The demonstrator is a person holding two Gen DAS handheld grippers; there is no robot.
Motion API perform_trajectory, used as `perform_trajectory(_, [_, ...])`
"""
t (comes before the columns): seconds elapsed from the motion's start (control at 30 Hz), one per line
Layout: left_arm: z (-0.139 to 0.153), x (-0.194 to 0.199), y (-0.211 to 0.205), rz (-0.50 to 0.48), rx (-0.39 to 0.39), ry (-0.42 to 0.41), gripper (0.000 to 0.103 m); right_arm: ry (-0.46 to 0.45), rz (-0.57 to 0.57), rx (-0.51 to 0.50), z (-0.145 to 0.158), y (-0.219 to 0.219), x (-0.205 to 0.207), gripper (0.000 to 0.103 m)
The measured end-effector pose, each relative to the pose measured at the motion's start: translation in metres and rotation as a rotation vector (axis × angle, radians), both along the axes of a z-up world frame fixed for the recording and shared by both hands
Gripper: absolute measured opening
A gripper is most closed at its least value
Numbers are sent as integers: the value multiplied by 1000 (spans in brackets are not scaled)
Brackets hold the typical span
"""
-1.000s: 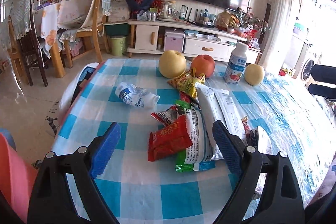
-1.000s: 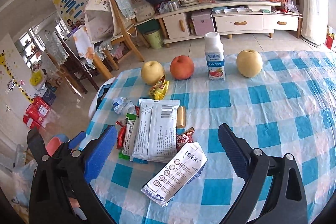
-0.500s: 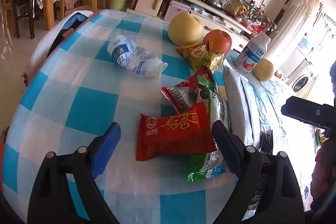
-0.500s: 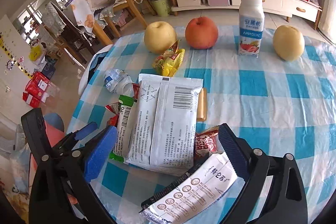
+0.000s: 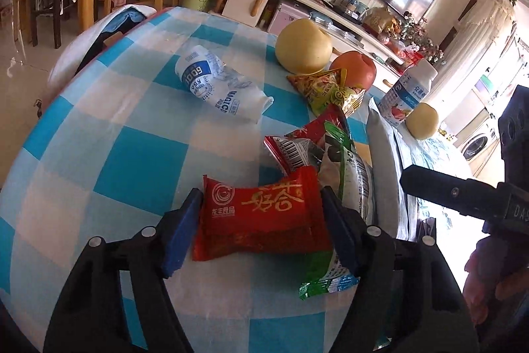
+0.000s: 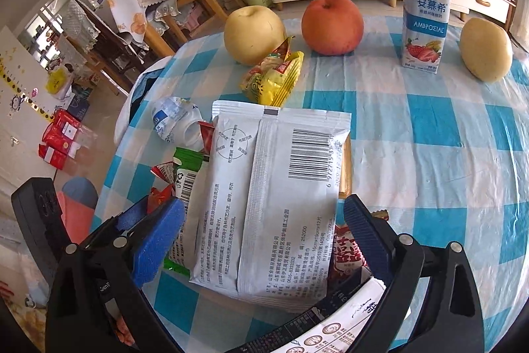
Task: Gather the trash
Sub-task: 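Grasp the red snack wrapper with the left gripper while the right gripper grasps a white packet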
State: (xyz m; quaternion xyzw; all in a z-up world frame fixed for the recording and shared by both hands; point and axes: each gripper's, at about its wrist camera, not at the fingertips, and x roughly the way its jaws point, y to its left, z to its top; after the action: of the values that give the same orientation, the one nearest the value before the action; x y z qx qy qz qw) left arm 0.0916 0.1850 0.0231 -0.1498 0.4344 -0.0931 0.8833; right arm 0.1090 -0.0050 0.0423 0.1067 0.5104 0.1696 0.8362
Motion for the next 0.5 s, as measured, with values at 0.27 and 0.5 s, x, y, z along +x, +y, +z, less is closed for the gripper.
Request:
perform_trajectory(0.27, [1, -3, 1, 19, 16, 14, 61, -5, 4, -79, -10, 8, 3, 96])
perform_trajectory(0.5, [4, -7, 9, 57, 9, 20, 60, -2, 18, -94, -13, 12, 3, 96])
